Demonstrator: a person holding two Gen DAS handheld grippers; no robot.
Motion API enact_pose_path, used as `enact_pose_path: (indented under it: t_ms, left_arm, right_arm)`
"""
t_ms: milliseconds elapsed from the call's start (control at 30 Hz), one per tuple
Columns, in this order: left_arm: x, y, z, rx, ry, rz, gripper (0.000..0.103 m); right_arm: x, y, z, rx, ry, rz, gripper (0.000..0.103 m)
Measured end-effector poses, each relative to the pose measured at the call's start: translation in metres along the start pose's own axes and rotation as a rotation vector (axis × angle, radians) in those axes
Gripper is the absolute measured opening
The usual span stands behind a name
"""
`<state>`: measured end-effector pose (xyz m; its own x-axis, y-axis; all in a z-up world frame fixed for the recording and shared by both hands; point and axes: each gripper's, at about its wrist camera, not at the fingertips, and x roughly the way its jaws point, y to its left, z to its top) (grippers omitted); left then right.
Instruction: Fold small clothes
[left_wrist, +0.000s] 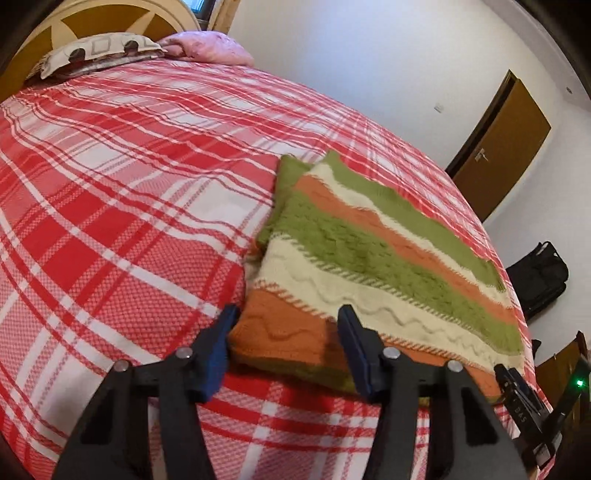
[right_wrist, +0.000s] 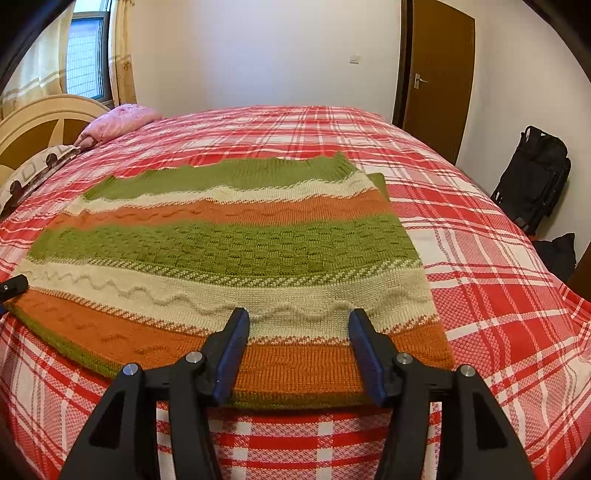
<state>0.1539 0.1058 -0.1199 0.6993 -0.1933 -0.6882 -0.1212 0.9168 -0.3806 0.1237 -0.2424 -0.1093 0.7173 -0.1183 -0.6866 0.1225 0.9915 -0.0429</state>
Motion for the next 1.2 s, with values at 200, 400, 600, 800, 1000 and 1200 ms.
enact_pose_path:
  t_ms: [200, 400, 600, 800, 1000, 1200]
  left_arm:
    - [0.0, 0.011, -0.001, -0.041, 0.001, -0.05, 0.028]
    - [0.0, 0.009, -0.006, -0.033, -0.029, -0.037, 0.031]
    - [0.002, 0.011, -0.007, -0.045, -0.034, -0.064, 0.036]
    - [0.002, 0.008, -0.01, -0.023, -0.047, -0.053, 0.037]
    - [0.001, 0.014, -0.012, -0.056, -0.058, -0.092, 0.037]
    - [0.0, 0.013, -0.015, -0.059, -0.066, -0.096, 0.037]
  right_arm:
    - [-0.023, 0.021, 0.043, 0.061, -0.052, 0.126, 0.057]
    - [-0.011, 0.118, 0.109, -0.036, -0.022, 0.349, 0.058]
    - [0.042, 0.222, 0.137, -0.157, 0.104, 0.458, 0.058]
    - [0.076, 0.286, 0.133, -0.229, 0.177, 0.476, 0.057]
    - [0.097, 0.327, 0.124, -0.401, 0.2, 0.37, 0.057]
    - [0.1, 0.352, 0.116, -0.553, 0.181, 0.257, 0.069]
